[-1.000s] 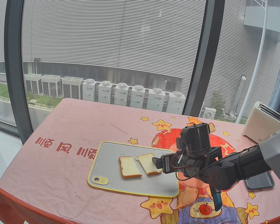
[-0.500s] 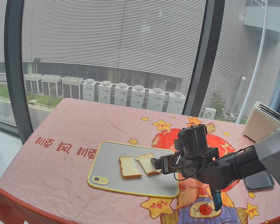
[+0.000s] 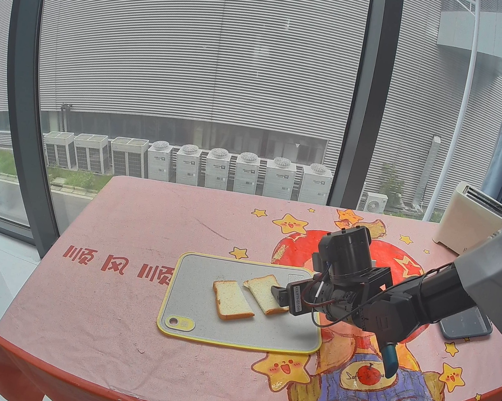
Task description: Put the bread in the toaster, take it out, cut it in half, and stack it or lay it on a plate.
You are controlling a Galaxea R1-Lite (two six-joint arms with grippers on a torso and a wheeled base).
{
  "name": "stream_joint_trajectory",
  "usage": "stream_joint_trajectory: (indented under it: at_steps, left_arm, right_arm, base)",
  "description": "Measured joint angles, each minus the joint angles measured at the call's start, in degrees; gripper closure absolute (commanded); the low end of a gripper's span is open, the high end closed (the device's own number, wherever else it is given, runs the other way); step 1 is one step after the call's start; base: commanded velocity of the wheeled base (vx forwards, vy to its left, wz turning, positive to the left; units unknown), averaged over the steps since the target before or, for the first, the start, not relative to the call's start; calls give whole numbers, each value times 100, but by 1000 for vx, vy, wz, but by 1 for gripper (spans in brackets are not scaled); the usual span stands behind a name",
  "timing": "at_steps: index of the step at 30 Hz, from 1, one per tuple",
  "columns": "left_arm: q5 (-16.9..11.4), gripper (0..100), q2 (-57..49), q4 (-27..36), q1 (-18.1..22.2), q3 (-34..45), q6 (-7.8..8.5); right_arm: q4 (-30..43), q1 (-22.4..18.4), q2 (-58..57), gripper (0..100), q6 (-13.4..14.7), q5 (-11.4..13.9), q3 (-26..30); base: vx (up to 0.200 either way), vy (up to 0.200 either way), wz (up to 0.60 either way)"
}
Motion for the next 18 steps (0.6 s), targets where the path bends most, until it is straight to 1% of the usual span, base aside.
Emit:
stream_joint_trajectory:
  at_steps: [18]
  left_arm:
    - [0,100,0,0,0,0,2]
  right_arm:
    - [38,45,-50,100,34,0,57]
  base:
    - [0,0,0]
